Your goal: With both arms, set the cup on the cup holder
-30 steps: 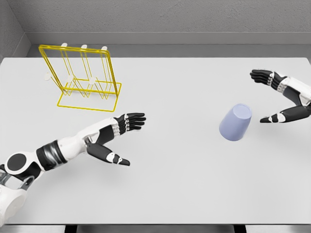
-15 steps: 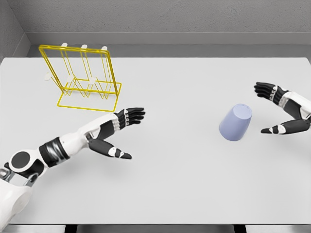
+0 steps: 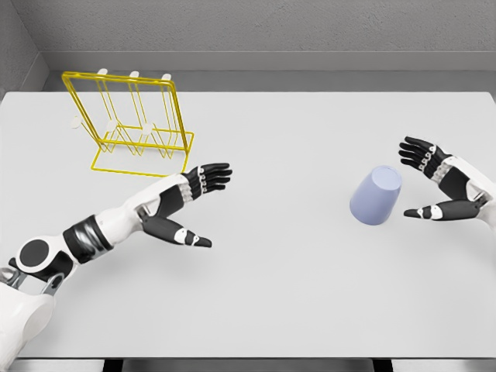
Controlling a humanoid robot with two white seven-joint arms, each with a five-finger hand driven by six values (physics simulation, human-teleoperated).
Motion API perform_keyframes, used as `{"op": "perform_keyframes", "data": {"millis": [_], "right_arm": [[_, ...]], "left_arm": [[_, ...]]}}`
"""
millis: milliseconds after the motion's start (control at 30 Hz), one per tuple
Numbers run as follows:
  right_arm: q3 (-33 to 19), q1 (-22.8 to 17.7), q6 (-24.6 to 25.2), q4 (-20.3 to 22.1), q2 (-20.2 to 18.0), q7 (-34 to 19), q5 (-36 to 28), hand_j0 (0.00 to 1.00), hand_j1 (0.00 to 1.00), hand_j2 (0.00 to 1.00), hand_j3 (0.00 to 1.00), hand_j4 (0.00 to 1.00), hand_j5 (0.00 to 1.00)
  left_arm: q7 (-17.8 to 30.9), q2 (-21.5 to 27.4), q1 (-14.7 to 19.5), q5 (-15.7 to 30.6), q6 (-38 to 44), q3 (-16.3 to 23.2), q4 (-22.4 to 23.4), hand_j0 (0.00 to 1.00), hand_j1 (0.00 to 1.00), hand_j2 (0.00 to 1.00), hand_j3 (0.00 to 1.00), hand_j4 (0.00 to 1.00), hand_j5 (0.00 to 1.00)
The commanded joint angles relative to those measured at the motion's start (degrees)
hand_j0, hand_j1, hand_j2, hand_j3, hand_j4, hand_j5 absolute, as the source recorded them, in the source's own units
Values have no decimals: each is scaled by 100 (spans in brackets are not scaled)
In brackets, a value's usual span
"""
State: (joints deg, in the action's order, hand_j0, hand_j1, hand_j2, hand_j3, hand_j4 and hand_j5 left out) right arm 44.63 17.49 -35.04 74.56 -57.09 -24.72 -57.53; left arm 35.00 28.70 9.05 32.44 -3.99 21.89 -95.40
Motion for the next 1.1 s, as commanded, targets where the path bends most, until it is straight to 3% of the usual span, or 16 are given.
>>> {"op": "perform_keyframes", "data": {"millis": [0,367,467,1067], "right_arm": [[11,0,4,-82,75,-7,-39,100,100,100,100,100,100],[-7,-70,4,-468,444,2,-39,100,100,100,100,100,100],[2,-62,4,-618,567,-7,-39,100,100,100,100,100,100],[46,-53,4,-600,866,-103,31,100,100,100,100,100,100]], "left_arm": [[0,4,0,43,-146,-1,-14,100,100,100,100,100,100],[0,-40,-9,52,-181,-9,57,100,100,100,100,100,100],[0,-40,-9,43,-568,-1,101,100,100,100,100,100,100],[0,-31,-18,43,-577,-1,83,100,100,100,100,100,100]]}}
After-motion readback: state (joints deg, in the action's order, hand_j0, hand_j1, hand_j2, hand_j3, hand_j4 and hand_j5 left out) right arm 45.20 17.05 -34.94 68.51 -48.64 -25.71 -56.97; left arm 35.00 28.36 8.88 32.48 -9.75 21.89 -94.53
